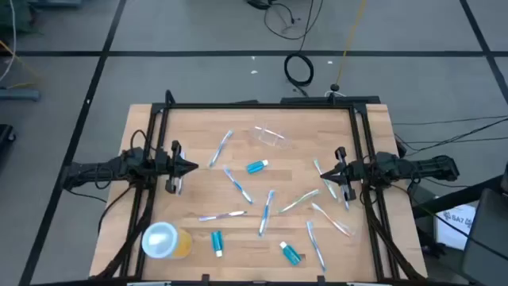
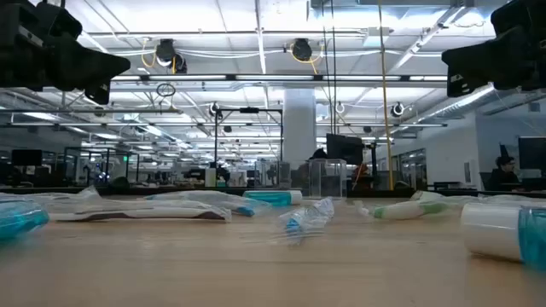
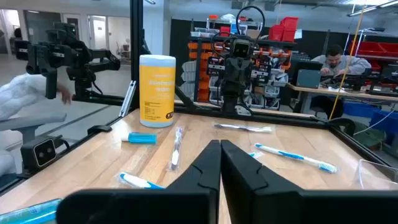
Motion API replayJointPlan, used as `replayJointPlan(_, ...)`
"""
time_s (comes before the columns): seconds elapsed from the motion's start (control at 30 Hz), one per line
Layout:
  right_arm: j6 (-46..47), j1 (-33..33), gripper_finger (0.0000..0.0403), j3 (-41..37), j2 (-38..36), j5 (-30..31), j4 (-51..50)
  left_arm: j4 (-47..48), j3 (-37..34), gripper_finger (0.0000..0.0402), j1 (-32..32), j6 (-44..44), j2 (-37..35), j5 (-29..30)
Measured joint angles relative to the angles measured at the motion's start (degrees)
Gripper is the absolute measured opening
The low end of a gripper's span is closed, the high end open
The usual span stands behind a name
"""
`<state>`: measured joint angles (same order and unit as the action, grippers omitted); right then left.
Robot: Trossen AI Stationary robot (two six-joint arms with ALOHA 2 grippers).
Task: Pick & Place toothbrushing station
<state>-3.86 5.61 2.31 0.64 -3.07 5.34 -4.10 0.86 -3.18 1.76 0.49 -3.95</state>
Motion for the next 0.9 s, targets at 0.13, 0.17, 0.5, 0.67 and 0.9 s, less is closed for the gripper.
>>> replayJointPlan(0.13, 0.00, 0.01, 0.0004, 0.01, 0.02, 0.00, -0.01, 0.01, 0.00, 0.0021, 0.00, 0.00, -0.01, -0.02)
replayJointPlan(0.17, 0.00, 0.01, 0.0004, 0.01, 0.00, 0.00, -0.02, 0.01, 0.00, 0.0021, 0.00, 0.02, -0.01, -0.02)
replayJointPlan(0.5, 0.00, 0.01, 0.0004, 0.01, 0.02, 0.00, -0.01, 0.02, 0.00, 0.0021, 0.00, 0.00, -0.02, -0.01)
replayJointPlan(0.67, -4.08, 0.02, 0.0004, 0.01, 0.02, -0.07, 2.19, -4.32, 0.04, 0.0021, -0.11, -3.47, -0.02, 4.67)
replayJointPlan(0.9, -5.74, 0.09, 0.0004, 0.00, 0.04, 0.00, 10.91, -6.91, 0.04, 0.0021, -0.11, 1.26, 0.00, 5.14)
